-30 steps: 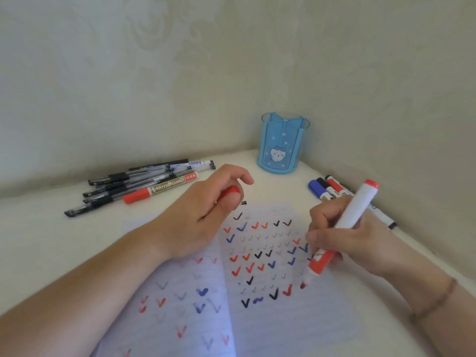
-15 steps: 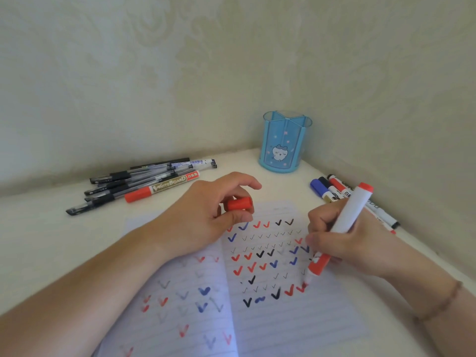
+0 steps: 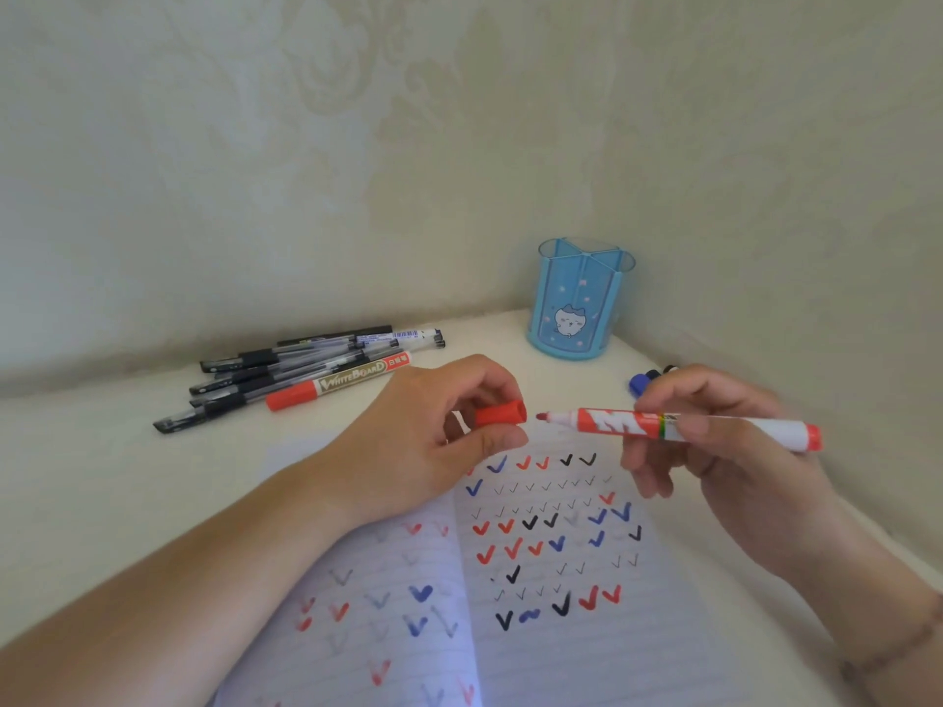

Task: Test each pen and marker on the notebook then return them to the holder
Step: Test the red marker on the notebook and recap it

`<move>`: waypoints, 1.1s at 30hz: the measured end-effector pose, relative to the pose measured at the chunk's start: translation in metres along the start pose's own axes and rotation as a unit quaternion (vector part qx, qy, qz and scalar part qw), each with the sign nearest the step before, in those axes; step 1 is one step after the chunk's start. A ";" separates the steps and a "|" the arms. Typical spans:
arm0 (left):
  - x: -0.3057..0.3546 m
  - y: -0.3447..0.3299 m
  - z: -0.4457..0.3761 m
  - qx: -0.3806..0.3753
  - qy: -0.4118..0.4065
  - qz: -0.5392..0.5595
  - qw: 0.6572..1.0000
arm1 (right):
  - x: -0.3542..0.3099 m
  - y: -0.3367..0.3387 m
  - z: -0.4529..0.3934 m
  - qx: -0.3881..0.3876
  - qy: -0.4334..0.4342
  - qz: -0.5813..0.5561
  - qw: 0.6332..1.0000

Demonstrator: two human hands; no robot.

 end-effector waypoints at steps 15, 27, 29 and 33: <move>0.005 -0.011 0.006 0.017 -0.022 0.134 0.991 | 0.004 -0.023 0.004 -0.036 -0.009 -0.022 0.999; 0.008 -0.015 0.007 0.015 -0.020 0.151 0.988 | 0.002 -0.032 0.008 -0.031 0.050 0.025 0.998; 0.005 -0.011 0.002 0.032 -0.013 0.150 0.988 | 0.000 -0.032 0.007 -0.020 0.065 0.062 0.996; -0.002 0.003 -0.008 0.041 -0.018 0.069 0.997 | -0.005 -0.026 0.001 0.001 0.122 0.095 0.988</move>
Point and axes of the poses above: each hand's wrist, its own z-axis away from the middle knuckle, its own y-axis out of the back of the hand, x = y × z, the point moved 2 cm from there along -z, towards the middle knuckle, and after that the axes turned 3 degrees about z, right-handed, at the moved point
